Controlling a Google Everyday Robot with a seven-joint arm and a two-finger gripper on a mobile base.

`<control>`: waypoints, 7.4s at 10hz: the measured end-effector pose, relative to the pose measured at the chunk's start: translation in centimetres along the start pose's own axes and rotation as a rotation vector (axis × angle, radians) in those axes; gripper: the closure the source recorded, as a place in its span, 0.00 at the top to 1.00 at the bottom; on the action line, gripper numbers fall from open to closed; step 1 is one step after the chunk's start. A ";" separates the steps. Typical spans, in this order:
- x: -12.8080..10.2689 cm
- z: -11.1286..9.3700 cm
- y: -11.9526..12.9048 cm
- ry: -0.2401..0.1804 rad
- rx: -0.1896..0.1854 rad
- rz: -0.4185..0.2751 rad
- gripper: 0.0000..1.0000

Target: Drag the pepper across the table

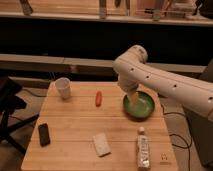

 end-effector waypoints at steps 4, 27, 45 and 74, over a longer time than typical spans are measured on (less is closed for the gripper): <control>-1.3 -0.1 -1.4 -0.016 0.004 -0.079 0.80; -6.5 4.7 -6.5 -0.133 0.005 -0.339 0.80; -8.5 13.9 -10.1 -0.183 -0.050 -0.553 0.80; -8.3 20.2 -13.9 -0.242 -0.067 -0.560 0.80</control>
